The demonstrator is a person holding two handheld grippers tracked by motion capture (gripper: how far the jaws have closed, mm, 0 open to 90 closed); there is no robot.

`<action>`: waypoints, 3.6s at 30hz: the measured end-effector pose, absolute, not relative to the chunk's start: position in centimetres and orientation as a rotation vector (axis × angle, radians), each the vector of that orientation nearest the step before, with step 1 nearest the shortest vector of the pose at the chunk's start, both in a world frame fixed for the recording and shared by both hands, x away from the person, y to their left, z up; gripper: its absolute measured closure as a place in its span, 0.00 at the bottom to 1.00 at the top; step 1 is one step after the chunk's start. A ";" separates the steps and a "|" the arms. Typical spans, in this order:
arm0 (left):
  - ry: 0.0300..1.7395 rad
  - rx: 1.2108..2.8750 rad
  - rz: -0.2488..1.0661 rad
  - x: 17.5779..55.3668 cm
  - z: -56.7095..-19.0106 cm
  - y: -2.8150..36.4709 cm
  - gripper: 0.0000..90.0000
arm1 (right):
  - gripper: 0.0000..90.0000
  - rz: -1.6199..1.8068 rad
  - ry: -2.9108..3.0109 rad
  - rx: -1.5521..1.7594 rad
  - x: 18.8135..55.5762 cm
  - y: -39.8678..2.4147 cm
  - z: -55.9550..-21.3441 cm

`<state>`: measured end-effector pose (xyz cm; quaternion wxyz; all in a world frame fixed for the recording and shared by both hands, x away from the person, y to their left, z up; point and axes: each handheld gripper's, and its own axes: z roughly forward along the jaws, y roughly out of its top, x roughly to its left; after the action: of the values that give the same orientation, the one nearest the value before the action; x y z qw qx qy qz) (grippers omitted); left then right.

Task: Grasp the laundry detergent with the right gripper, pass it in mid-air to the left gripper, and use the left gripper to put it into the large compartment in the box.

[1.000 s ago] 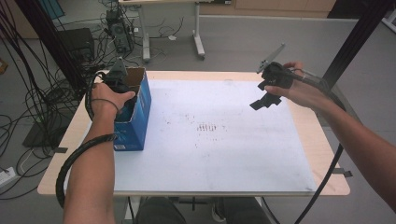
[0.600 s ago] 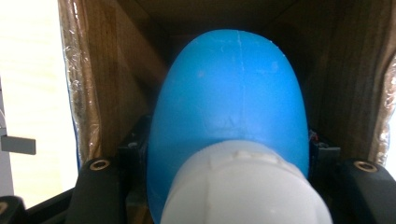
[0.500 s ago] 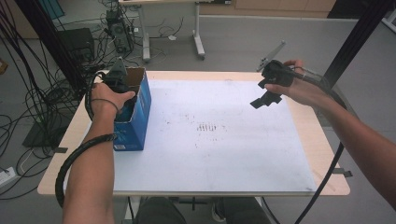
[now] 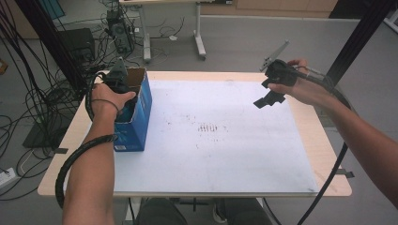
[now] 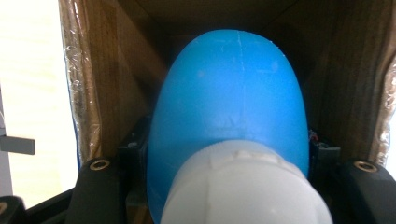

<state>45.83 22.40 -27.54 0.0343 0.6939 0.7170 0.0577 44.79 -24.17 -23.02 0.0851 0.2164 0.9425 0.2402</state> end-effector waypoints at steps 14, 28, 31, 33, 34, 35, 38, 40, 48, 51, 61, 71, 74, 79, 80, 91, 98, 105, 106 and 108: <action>2.204 2.134 0.178 45.8 -27.5 22.4 0.41 | 0.10 0.715 2.804 0.646 44.7 -24.3 -22.8; 2.206 2.135 0.179 45.8 -27.5 22.3 0.41 | 0.10 0.715 2.799 0.642 44.7 -24.5 -22.6; 2.206 2.135 0.180 45.8 -27.5 22.3 0.41 | 0.10 0.714 2.798 0.643 44.8 -24.5 -22.7; 2.206 2.137 0.178 45.8 -27.5 22.3 0.41 | 0.09 0.714 2.799 0.643 44.8 -24.5 -22.6; 2.206 2.138 0.176 45.8 -27.5 22.3 0.41 | 0.10 0.713 2.799 0.643 44.8 -24.5 -22.6; 2.206 2.137 0.176 45.8 -27.5 22.3 0.41 | 0.10 0.713 2.799 0.643 44.8 -24.5 -22.6; 2.204 2.134 0.179 45.8 -27.5 22.3 0.41 | 0.10 0.710 2.798 0.645 44.8 -24.5 -22.6; 2.204 2.135 0.179 45.8 -27.5 22.3 0.41 | 0.10 0.712 2.797 0.646 44.7 -24.6 -22.7; 2.202 2.136 0.178 45.7 -27.5 22.3 0.41 | 0.09 0.713 2.794 0.642 44.7 -24.6 -22.6; 2.201 2.136 0.177 45.7 -27.5 22.3 0.41 | 0.10 0.710 2.796 0.643 44.7 -24.6 -22.6; 2.198 2.143 0.177 45.7 -27.5 22.3 0.41 | 0.10 0.711 2.795 0.641 44.8 -24.5 -22.6; 2.197 2.149 0.178 45.7 -27.5 22.2 0.41 | 0.10 0.711 2.798 0.639 44.8 -24.5 -22.6; 2.197 2.149 0.181 45.7 -27.5 22.1 0.41 | 0.10 0.709 2.796 0.635 44.8 -24.5 -22.6; 2.199 2.152 0.179 45.7 -27.5 22.1 0.41 | 0.10 0.711 2.796 0.638 44.8 -24.5 -22.6; 2.199 2.151 0.180 45.7 -27.5 22.0 0.41 | 0.09 0.710 2.796 0.641 44.8 -24.6 -22.6; 2.191 2.152 0.187 45.3 -26.5 22.1 0.38 | 0.10 0.710 2.797 0.632 44.8 -24.4 -22.6; 2.184 2.161 0.222 44.9 -25.4 21.9 0.36 | 0.09 0.726 2.794 0.618 44.7 -24.1 -22.5; 2.171 2.178 0.238 44.3 -24.0 21.4 0.33 | 0.09 0.731 2.792 0.624 44.8 -24.1 -22.5; 2.170 2.177 0.241 44.3 -23.8 21.3 0.33 | 0.09 0.730 2.792 0.625 44.8 -24.1 -22.5; 2.168 2.176 0.243 44.1 -23.4 21.3 0.33 | 0.10 0.730 2.792 0.629 44.9 -24.1 -22.6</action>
<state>44.07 21.25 -23.37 0.0303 0.7060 0.7032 0.0788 44.89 -24.11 -22.59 0.0937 0.2120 0.9411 0.2462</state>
